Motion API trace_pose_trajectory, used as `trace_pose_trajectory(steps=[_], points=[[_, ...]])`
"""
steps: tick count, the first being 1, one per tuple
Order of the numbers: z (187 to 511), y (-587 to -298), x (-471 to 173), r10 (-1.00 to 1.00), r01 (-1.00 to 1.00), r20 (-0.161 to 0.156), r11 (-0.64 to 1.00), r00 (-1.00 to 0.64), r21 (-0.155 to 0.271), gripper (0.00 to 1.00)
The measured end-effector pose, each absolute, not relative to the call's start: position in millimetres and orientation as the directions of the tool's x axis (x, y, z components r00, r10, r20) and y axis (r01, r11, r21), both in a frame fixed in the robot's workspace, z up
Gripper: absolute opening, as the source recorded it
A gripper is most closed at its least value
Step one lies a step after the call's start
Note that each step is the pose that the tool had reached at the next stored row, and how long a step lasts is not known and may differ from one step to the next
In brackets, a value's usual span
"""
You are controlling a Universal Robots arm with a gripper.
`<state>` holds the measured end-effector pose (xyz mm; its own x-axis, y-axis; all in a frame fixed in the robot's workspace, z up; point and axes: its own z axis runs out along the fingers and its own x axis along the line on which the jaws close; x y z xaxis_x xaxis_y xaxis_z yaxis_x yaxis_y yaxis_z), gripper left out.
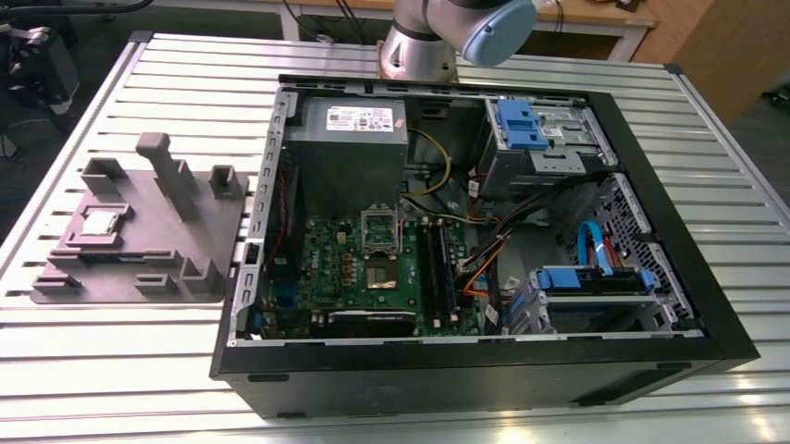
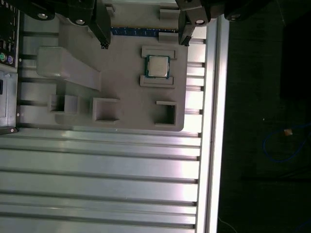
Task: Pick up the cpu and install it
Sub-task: 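Pick up the cpu and move it towards the insertion slot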
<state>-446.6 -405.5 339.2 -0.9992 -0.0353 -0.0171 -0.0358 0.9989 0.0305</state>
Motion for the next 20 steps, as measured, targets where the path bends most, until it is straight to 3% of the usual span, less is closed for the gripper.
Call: trace_pose_trajectory(steps=[2, 3, 5, 6, 20], points=[[339.2, -405.5, -446.6, -0.035, -0.036, -0.017, 0.999, -0.999, 0.03, 0.65], [339.2, -405.5, -446.6, -0.035, -0.036, -0.017, 0.999, -0.999, 0.03, 0.58], [339.2, -405.5, -446.6, -0.035, -0.036, -0.017, 0.999, -0.999, 0.03, 0.58], [339.1, -405.5, -446.6, -0.035, -0.036, -0.017, 0.999, -0.999, 0.03, 0.52], [336.0, -405.5, -446.6, -0.035, -0.036, -0.017, 0.999, -0.999, 0.03, 0.52]])
